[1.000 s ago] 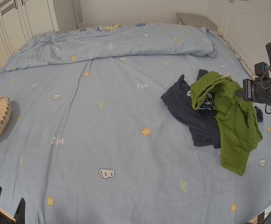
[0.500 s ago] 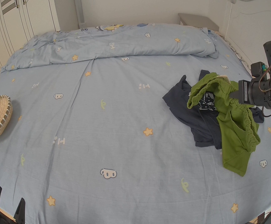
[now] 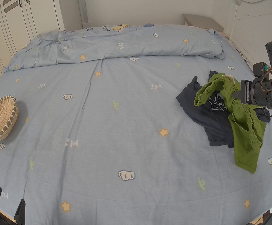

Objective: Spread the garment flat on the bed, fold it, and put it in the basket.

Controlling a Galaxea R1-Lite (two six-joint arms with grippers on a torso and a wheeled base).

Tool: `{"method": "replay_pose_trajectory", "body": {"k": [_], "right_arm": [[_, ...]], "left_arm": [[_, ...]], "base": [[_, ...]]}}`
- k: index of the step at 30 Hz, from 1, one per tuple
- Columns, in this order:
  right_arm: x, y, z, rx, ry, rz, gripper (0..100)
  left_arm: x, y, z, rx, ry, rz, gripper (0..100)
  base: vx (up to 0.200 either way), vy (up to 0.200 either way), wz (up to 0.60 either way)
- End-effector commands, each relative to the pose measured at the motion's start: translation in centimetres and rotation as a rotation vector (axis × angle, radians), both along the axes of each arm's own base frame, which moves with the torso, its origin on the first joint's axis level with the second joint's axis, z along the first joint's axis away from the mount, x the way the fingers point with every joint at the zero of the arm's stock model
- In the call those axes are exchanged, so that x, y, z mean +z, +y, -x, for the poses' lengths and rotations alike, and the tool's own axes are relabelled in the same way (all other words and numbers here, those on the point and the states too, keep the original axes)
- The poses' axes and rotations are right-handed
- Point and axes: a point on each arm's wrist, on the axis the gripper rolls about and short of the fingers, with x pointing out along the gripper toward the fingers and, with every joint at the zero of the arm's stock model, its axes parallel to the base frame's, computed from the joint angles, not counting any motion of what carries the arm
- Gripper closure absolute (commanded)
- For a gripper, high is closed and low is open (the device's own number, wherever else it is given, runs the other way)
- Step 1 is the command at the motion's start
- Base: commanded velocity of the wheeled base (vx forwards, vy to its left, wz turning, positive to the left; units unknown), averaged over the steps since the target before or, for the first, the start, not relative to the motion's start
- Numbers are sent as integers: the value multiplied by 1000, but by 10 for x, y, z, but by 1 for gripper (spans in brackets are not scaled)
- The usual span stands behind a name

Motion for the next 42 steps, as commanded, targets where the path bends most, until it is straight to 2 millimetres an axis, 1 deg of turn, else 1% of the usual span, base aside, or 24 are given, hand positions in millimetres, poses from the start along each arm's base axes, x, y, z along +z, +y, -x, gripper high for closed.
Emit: {"method": "replay_pose_trajectory", "body": {"k": [1,20,33,36,39,40,41,42], "right_arm": [[0,-2,-1,-8,0,1,100],[-3,-2,-2,-10,10,5,100],[-4,-2,-2,-6,13,2,100],[-3,1,0,10,11,-1,100],[-1,8,1,37,4,-5,100],[1,15,3,60,-1,-7,100],[1,15,3,60,-1,-7,100],[5,29,7,109,-11,-25,100]], "left_arm": [[-5,0,0,0,6,0,0],[-5,0,0,1,6,0,0],[-5,0,0,1,6,0,0],[-5,0,0,1,6,0,0],[-5,0,0,0,6,0,0],[-5,0,0,0,6,0,0],[-5,0,0,0,6,0,0],[-5,0,0,0,6,0,0]], "base": [[0,200,0],[0,200,0],[0,0,0],[0,0,0],[0,0,0],[0,0,0],[0,0,0],[0,0,0]]}}
